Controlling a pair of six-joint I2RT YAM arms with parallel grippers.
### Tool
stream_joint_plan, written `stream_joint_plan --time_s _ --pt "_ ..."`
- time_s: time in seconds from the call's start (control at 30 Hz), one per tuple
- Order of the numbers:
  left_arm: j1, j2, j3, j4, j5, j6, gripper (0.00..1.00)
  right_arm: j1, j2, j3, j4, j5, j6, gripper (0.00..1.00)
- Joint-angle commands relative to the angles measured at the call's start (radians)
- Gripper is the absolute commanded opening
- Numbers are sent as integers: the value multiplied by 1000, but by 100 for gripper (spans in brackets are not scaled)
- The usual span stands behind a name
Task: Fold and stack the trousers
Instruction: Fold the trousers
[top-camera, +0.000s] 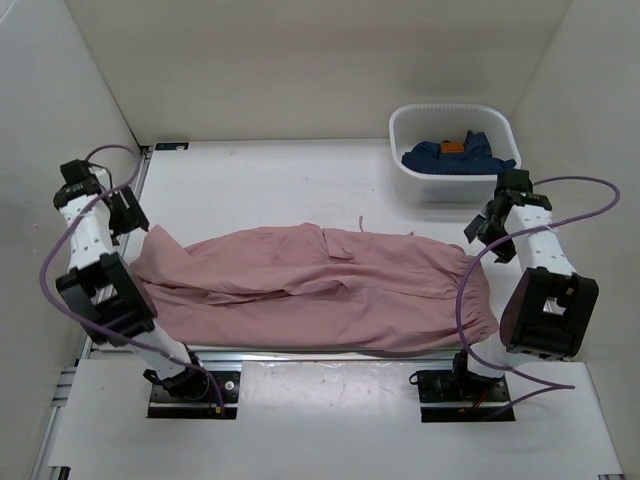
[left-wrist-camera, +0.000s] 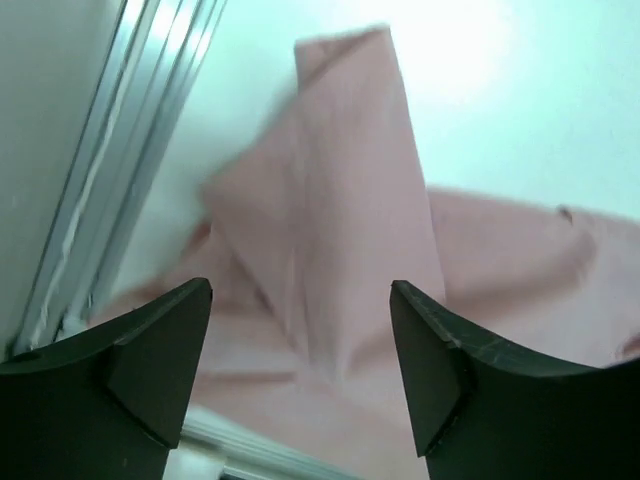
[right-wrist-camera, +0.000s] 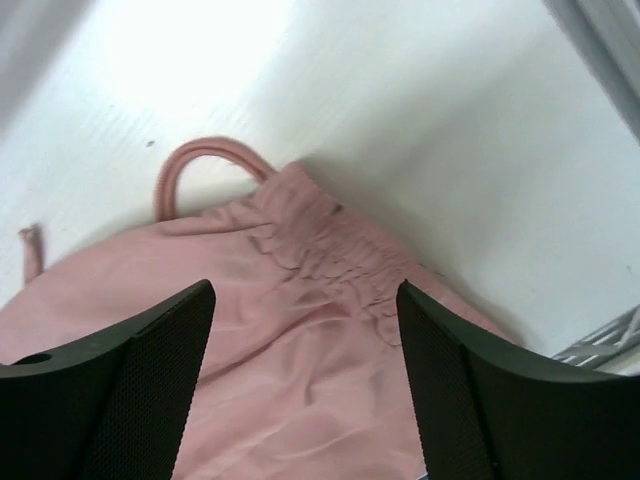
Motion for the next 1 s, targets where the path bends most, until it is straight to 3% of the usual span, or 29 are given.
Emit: stream_joint_plan --time_s 0.0,0.2,0.3,0.43,0.53,0.57,0.6,0.63,0.67,0.7,0.73,0.97 --pt "-34 190 63 37 -46 0 85 14 73 61 -25 -82 -3 79" --pt "-111 490 264 60 -67 0 98 81 294 208 -34 -165 57 81" --pt "-125 575 295 60 -155 0 100 81 369 226 -34 -191 77 81" --pt "-114 635 265 71 -142 0 100 91 432 205 -8 -216 102 81" --pt "-114 635 226 71 -121 0 80 91 485 193 -8 -216 102 72" --pt "-114 635 217 71 -110 0 69 91 496 176 1 -216 102 56" --pt "-114 635 206 71 -110 0 31 91 496 158 1 -216 102 47" --pt "-114 624 194 71 -110 0 14 91 496 157 10 -216 102 37" --pt "-114 609 194 71 -110 0 14 78 496 147 11 -205 92 28" --pt "-114 600 212 71 -110 0 14 69 483 147 11 -205 92 10" --pt "-114 587 229 71 -110 0 14 69 463 147 11 -191 92 3" --pt "-94 416 440 98 -99 0 14 -4 257 156 -11 -101 46 0"
